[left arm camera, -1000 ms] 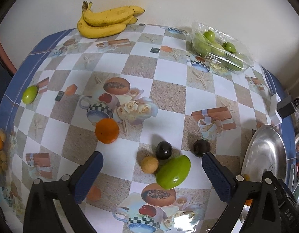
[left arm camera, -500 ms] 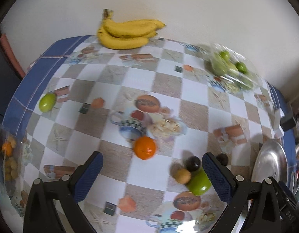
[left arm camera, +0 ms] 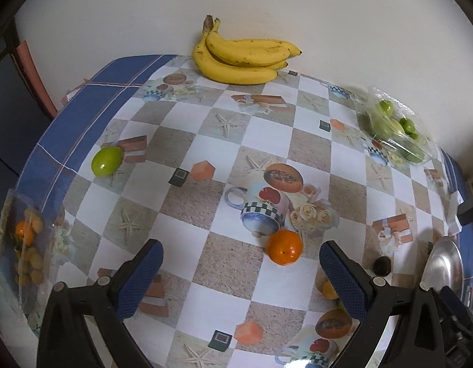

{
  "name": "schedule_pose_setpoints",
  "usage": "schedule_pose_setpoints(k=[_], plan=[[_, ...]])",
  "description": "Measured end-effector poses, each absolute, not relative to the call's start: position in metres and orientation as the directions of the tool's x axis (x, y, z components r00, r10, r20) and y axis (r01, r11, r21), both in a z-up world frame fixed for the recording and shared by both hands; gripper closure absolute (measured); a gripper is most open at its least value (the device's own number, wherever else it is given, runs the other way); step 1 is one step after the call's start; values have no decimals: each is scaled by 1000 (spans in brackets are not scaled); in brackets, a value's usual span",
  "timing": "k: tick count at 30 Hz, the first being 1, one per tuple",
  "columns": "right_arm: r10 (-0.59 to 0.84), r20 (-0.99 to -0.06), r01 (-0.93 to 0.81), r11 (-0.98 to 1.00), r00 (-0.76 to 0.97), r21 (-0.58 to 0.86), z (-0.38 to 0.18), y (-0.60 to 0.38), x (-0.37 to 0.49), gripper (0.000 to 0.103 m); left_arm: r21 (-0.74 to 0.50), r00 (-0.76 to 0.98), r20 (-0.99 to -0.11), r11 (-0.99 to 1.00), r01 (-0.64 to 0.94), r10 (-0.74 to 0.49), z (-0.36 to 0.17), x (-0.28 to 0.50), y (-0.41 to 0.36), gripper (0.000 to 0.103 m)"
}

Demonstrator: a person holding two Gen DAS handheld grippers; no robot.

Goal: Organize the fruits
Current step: 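Move the left tool toward an orange while the right approaches a dark plum, then close the left tool on the orange while the right grasps the dark plum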

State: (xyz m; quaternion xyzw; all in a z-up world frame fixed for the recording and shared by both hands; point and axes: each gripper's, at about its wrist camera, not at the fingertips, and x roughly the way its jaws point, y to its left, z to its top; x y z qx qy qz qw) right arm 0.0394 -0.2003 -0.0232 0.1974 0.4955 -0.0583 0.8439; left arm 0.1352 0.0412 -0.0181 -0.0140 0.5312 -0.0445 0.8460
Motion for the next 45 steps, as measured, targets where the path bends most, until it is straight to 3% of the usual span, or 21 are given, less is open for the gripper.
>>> schedule_pose_setpoints(k=[10, 28, 36, 45], plan=[[122, -881, 272, 924, 457, 269, -42, -175, 62, 0, -143, 423, -894, 989, 43, -147, -33, 143, 45, 0], [108, -916, 329, 912, 385, 246, -61, -189, 94, 2, -131, 360, -921, 989, 72, -148, -56, 162, 16, 0], [108, -926, 292, 930, 362, 222, -69, -183, 99, 31, -166, 324, -929, 983, 76, -182, -67, 165, 8, 10], [113, -936, 284, 935, 334, 215, -83, -182, 100, 55, -163, 289, -940, 983, 89, -182, -81, 165, -1, 18]])
